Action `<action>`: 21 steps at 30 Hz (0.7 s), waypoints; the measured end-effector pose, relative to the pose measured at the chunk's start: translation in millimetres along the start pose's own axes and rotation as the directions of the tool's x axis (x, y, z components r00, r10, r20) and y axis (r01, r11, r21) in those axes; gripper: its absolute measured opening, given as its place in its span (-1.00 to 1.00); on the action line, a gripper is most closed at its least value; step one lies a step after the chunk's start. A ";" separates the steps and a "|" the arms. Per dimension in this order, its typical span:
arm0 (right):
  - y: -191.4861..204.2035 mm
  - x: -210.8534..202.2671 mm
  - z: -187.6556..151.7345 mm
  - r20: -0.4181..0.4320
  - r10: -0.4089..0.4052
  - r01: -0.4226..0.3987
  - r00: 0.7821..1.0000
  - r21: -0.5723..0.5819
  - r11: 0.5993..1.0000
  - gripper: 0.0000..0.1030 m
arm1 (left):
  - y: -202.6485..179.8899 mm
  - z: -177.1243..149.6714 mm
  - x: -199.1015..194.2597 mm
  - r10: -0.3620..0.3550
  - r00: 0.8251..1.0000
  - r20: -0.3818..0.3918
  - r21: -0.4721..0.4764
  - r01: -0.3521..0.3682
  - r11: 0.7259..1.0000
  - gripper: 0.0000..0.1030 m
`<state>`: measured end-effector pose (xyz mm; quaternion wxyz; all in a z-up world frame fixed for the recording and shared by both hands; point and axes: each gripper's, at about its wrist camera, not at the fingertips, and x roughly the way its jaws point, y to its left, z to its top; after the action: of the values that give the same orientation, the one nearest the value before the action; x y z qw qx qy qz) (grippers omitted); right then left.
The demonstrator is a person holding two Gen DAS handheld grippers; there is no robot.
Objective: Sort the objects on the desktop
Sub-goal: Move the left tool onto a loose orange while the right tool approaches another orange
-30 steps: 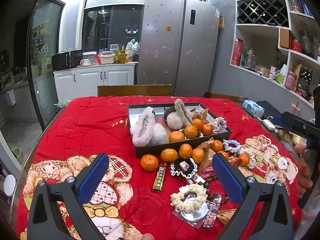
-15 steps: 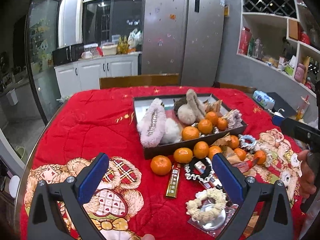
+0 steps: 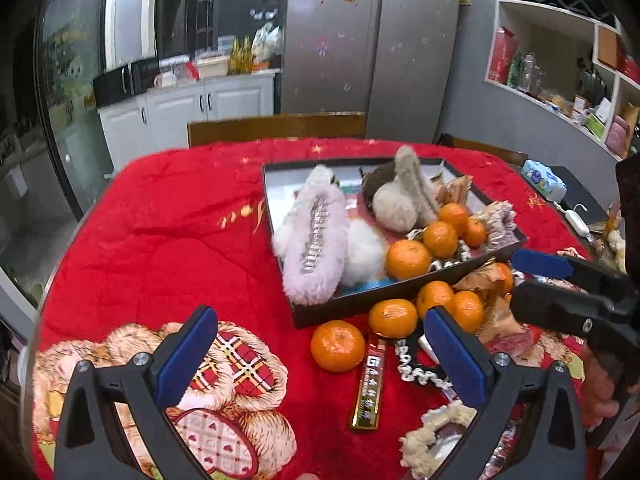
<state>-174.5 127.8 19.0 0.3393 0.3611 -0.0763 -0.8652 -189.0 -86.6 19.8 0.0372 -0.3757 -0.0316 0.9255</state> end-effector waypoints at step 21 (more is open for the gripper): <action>-24.8 61.6 -8.1 -0.133 0.011 -0.006 0.991 0.041 0.999 0.33 | 2.8 -13.3 67.1 -0.021 0.992 -0.125 -0.040 0.016 0.999 1.00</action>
<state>-213.5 108.0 -31.5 0.3398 0.4246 -0.0727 -0.8360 -227.8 -82.8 -36.5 0.0405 -0.4336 -0.0506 0.8988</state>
